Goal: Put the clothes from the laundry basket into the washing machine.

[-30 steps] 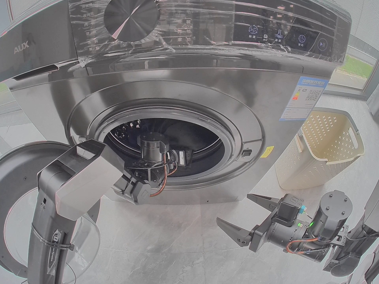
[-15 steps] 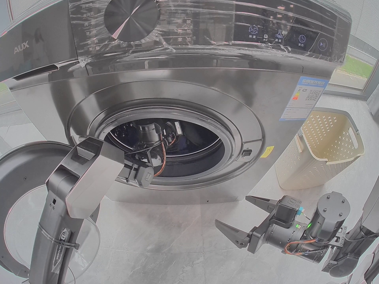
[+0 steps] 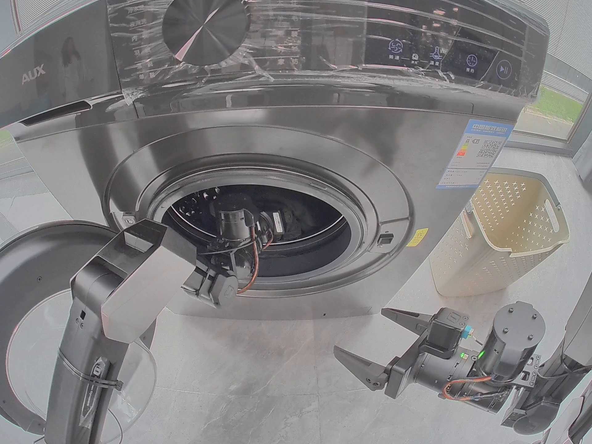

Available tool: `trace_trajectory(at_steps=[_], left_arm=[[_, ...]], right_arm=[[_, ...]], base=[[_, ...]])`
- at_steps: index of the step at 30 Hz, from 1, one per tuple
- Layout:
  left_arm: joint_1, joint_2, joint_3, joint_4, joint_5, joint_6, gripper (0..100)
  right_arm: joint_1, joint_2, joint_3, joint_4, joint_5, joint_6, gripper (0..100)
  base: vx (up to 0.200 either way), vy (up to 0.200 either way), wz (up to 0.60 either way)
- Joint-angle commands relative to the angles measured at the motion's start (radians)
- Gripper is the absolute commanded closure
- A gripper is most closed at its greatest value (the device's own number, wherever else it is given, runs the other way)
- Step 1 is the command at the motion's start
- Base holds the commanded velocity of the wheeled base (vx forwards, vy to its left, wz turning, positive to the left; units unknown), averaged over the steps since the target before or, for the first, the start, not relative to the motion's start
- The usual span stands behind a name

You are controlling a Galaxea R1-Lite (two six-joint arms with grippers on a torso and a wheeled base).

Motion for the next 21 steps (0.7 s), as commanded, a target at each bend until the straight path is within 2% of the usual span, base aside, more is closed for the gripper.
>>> trace_trajectory(at_steps=[1,7,14,21], left_arm=[[-0.039,-0.170,0.264,0.050,-0.018,0.002,0],[-0.073,-0.239,0.382,0.042,-0.035,0.002,0],[-0.144,-0.370,0.527,0.042,-0.047,0.004,0],[-0.131,-0.331,0.433,0.016,-0.037,0.001,0]], right_arm=[[0.000,0.001,0.001,-0.001,0.000,0.000,0],[0.000,0.001,-0.001,-0.001,0.000,0.000,0],[0.000,0.001,-0.001,-0.001,0.000,0.000,0],[0.002,0.009,-0.002,-0.001,0.000,0.001,0]], base=[[0.000,0.000,0.00],[0.000,0.000,0.00],[0.000,0.000,0.00],[0.000,0.000,0.00]])
